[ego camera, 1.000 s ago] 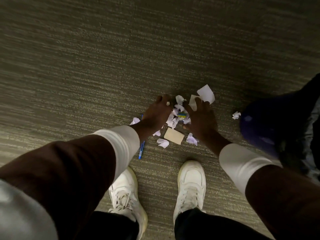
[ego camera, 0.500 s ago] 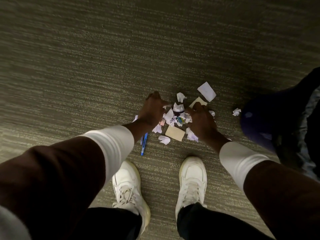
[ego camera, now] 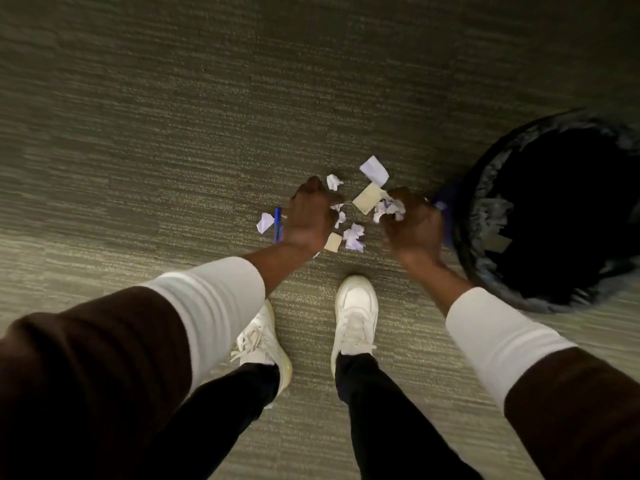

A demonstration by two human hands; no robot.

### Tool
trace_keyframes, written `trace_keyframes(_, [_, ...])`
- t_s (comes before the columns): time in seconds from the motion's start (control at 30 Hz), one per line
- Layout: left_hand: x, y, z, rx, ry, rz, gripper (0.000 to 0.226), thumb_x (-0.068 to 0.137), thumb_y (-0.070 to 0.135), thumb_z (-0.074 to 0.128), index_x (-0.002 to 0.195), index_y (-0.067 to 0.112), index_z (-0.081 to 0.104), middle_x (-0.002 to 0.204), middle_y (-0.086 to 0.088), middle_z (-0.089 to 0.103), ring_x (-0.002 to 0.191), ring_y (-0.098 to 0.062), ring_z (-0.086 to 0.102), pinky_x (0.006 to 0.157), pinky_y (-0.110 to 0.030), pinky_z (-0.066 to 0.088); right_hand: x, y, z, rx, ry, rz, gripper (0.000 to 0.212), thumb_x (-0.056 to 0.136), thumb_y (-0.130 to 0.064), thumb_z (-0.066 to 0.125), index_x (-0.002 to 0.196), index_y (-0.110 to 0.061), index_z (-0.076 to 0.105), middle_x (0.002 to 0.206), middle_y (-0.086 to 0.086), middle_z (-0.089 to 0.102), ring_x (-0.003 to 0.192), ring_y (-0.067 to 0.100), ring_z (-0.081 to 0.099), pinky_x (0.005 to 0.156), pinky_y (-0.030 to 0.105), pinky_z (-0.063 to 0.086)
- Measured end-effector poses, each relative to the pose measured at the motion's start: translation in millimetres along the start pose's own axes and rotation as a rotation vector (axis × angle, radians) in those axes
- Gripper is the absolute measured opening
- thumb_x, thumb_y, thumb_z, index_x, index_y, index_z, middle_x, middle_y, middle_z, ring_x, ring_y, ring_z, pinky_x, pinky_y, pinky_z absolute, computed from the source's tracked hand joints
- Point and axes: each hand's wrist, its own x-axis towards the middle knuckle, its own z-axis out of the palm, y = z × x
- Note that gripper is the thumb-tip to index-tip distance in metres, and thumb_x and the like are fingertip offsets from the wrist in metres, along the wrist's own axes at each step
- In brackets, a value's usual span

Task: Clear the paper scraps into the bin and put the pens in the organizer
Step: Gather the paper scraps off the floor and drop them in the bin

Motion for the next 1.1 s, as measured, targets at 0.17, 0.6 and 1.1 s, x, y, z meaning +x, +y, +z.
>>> trace_keyframes(0.17, [-28, 76, -24, -0.157, 0.083, 0.029, 0.033, 0.09, 0.004, 0.069, 0.119, 0.014, 0.081, 0.117, -0.02, 0.068, 0.109, -0.034, 0.067, 0.094, -0.034, 0.051, -26, -15, -79, 0.209, 0.092, 0.054, 0.027, 0.085, -0.015, 0.076, 0.112, -0.011, 0.072, 0.105, 0.009, 0.079, 0.094, 0.025, 0.075, 0.073, 0.017, 0.049])
trace_keyframes(0.6, [-44, 237, 28, -0.274, -0.034, 0.064, 0.028, 0.093, 0.011, 0.069, 0.119, 0.015, 0.08, 0.115, -0.019, 0.076, 0.106, -0.036, 0.071, 0.088, -0.037, 0.057, -44, 76, -193, 0.116, 0.25, 0.426, 0.035, 0.08, -0.025, 0.07, 0.112, -0.011, 0.072, 0.104, 0.021, 0.077, 0.099, 0.044, 0.07, 0.075, 0.038, 0.051])
trace_keyframes(1.1, [-50, 238, 51, -0.082, -0.227, 0.127, 0.034, 0.093, 0.024, 0.069, 0.124, 0.011, 0.068, 0.122, -0.018, 0.07, 0.109, -0.041, 0.071, 0.087, -0.047, 0.062, -48, 100, -193, 0.161, 0.092, 0.382, 0.038, 0.071, -0.025, 0.07, 0.109, -0.019, 0.072, 0.103, 0.003, 0.079, 0.098, 0.026, 0.076, 0.086, 0.04, 0.063])
